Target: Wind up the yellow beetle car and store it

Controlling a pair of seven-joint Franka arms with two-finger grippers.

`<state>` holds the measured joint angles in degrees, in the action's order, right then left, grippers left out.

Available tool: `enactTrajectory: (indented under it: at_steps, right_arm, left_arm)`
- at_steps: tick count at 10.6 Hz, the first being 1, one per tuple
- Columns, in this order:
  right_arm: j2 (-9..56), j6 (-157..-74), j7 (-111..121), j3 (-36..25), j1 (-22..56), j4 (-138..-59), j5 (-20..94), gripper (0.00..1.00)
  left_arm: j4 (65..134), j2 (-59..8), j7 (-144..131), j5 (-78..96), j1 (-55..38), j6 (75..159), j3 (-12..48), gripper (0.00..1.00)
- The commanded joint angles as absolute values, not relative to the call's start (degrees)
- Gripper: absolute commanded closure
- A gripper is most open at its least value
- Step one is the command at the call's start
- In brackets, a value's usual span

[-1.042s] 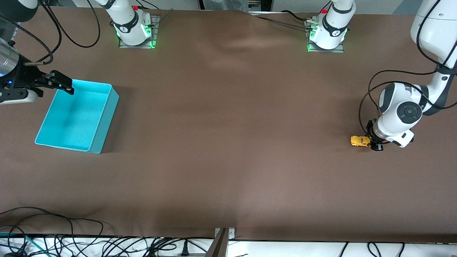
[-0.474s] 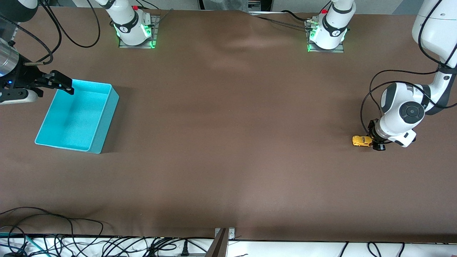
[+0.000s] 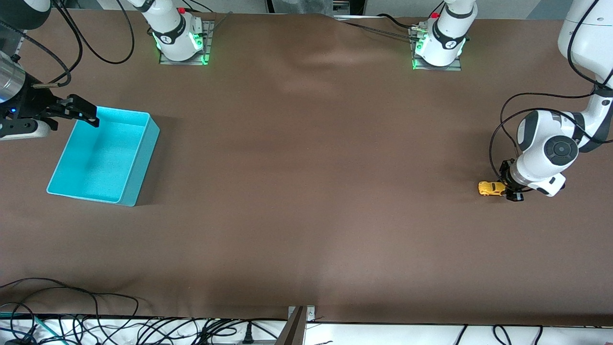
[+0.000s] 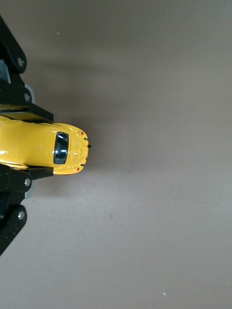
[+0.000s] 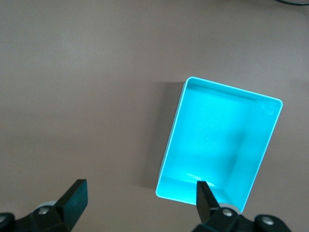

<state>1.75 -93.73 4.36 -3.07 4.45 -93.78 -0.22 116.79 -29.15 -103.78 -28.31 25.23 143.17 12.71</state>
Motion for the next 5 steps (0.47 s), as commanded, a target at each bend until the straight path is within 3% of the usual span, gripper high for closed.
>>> enactTrajectory:
  at_steps: [1,5]
  right_arm:
    - [1.0,-93.5,4.8,-3.2,4.5,-94.2,-1.0,0.0]
    - [1.0,-93.6,4.8,-3.3,4.5,-94.2,-1.0,0.0]
  left_arm:
    - [115.8,-30.2,-101.7,-30.4,26.7,143.0,12.7,1.0]
    - [115.0,-30.3,-98.9,-30.4,28.9,143.0,12.7,1.0]
